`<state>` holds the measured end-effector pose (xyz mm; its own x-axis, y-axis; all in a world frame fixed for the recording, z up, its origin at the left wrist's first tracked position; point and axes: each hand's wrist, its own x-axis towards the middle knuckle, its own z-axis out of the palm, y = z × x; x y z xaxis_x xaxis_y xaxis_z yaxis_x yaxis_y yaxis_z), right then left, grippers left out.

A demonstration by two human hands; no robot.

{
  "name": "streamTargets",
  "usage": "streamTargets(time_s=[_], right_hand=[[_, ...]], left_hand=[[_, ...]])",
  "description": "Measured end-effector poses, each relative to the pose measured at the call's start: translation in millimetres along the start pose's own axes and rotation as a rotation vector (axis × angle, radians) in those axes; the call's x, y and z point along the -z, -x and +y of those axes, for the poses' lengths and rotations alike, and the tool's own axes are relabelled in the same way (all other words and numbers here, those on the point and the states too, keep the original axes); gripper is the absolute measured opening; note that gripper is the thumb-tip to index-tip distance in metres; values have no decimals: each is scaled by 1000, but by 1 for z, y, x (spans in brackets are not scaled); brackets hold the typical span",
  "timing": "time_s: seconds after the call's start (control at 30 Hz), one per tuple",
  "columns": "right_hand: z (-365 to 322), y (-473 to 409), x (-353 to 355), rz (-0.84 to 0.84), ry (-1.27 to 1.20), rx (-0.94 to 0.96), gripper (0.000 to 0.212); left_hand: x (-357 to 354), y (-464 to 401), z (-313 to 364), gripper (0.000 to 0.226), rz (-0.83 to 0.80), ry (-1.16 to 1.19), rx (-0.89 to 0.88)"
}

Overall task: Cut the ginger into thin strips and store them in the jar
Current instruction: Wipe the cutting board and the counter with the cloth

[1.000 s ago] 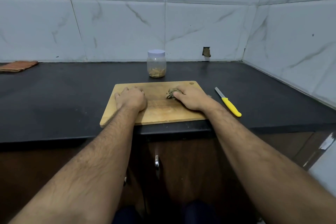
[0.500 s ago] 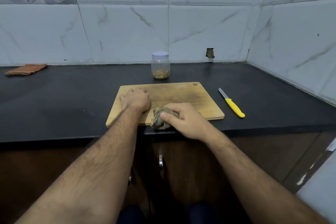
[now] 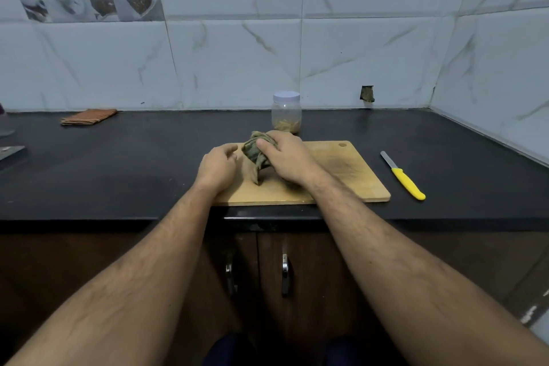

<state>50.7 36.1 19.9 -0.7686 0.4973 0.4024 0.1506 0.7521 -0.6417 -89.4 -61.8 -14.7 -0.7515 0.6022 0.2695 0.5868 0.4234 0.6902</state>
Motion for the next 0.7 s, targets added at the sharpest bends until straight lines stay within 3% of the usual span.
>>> streamTargets(time_s=[0.07,0.2,0.37,0.57,0.7], right_hand=[[-4,-4,-14,-83,33,-13,27],[5,-1,-40,-340,345,30,45],[14,10,-31,-312,357,87,27],[18,53,-8,-296,244,273,29],[20,75,7,-313,236,334,35]], left_hand=[[1,5,-3,39,14,38,3],[-3,2,1,45,-6,-5,34],[-6,0,3,49,-55,-145,98],[-7,1,6,43,-42,-211,86],[-8,7,5,68,-123,-387,-8]])
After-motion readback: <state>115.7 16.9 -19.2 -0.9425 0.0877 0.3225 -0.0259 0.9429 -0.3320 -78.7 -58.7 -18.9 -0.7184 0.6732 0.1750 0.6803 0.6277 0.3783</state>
